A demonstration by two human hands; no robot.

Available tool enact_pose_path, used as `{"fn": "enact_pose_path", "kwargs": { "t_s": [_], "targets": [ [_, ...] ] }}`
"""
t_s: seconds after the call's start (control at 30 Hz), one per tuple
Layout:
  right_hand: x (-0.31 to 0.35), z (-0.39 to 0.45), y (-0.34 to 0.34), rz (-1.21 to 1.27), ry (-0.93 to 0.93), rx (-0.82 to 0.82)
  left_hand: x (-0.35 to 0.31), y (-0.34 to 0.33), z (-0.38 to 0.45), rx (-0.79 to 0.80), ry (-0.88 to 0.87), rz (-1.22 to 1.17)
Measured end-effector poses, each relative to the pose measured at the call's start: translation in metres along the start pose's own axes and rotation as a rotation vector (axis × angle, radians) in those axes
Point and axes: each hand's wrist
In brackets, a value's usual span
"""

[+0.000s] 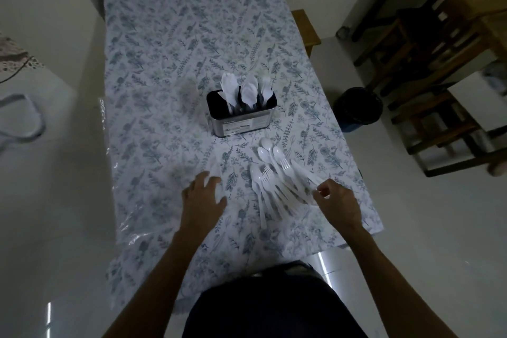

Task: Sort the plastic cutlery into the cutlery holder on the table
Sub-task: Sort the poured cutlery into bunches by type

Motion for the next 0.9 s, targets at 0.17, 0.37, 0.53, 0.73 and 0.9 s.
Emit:
{"fn": "enact_pose_path", "kwargs": {
  "t_s": [0.17,0.37,0.53,0.73,0.9],
  "targets": [
    [-0.018,0.030,0.007,0.013,0.037,0.041,-0.033,-0.030,-0.019,-0.007,0.047,-0.177],
    [-0.019,0.066,0.006,0.006,0.171,0.078,-0.051,-0.058,-0.035,-0.040,0.125,-0.324],
    [-0.019,0.084,0.002,-0.177,0.241,0.174,-0.062,-0.079,-0.045,-0.176,0.169,-0.404],
    [-0.013,0.079,-0.013,-0.219,0.391,0.297,-0.076,-0.090,-0.046,-0.165,0.194,-0.475],
    [0.015,0.064,-0.025,-0.162,0.439,0.287,-0.081,-0.101,-0.040,-0.090,0.188,-0.440]
  ]
}}
Point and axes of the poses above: each hand's wrist, its own z-axis towards the middle knuckle, its own y-axis out of the back of the hand, x = y × z, and after that the axes turned 14 degrees about -z, right-handed
